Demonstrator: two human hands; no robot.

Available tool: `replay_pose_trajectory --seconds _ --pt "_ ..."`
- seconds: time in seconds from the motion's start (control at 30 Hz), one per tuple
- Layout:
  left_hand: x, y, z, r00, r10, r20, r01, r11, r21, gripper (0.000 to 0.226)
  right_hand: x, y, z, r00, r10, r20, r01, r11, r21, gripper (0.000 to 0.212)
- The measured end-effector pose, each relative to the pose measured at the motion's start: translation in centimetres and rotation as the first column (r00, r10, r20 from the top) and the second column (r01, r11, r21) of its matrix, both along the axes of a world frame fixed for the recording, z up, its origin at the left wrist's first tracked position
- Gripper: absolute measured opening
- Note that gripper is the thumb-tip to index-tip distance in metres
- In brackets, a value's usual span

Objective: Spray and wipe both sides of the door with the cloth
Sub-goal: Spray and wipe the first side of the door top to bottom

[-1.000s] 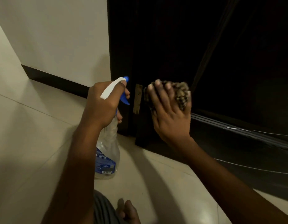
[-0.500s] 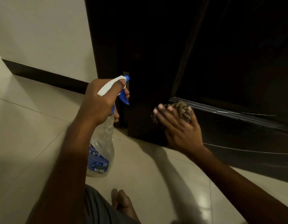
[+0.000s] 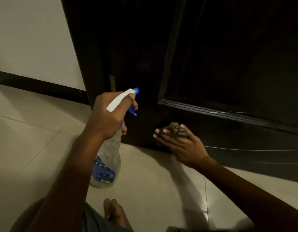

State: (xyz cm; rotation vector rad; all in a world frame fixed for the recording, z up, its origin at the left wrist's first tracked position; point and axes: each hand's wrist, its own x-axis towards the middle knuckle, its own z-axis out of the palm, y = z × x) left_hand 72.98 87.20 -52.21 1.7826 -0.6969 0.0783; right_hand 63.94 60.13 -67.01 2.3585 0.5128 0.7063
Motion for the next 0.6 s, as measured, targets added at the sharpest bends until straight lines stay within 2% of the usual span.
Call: replay_pose_trajectory --seconds 0.07,0.13,0.2,0.3,0.37,0.43,0.5,0.6 --pt "-0.3 -0.5 -0.1 1.0 -0.013 -0.007 0.013 1.0 -0.006 0.035 0.5 0.6 3.8 0.983 -0.027 0.182 -0.014 0.975 0.222 0.069" --pt "-0.4 -1.1 -0.1 1.0 -0.03 -0.005 0.029 1.0 -0.007 0.034 1.0 0.8 5.7 0.955 -0.074 0.286 -0.021 0.948 0.318 0.064" --pt "-0.6 -1.5 -0.1 1.0 -0.029 -0.001 0.029 1.0 -0.001 0.031 1.3 0.8 5.0 0.958 -0.064 0.278 -0.016 0.96 0.279 0.069" --pt "-1.0 -2.1 -0.1 0.999 -0.037 0.011 0.037 0.999 0.012 0.029 0.1 -0.8 -0.9 0.997 -0.004 0.071 0.004 1.0 -0.003 0.081" --pt "-1.3 -2.2 -0.1 0.999 -0.035 0.023 0.035 0.999 0.009 0.028 -1.5 -2.0 -4.3 0.998 -0.016 -0.068 0.002 0.981 -0.193 0.083" --pt "-1.3 -2.4 -0.2 0.999 -0.038 0.031 0.038 0.999 -0.001 0.029 -2.1 -2.7 -4.6 0.99 -0.019 -0.139 -0.021 0.958 -0.285 0.086" --pt "-1.5 -2.5 -0.2 0.999 -0.042 0.011 0.042 0.999 -0.004 0.032 -2.3 -3.2 -3.1 0.992 -0.003 -0.13 -0.033 0.961 -0.276 0.084" --pt "-1.6 -2.8 -0.2 0.999 -0.046 0.002 0.046 0.999 -0.003 0.035 -1.7 -2.6 2.1 1.0 0.006 0.025 -0.004 0.999 -0.045 0.071"
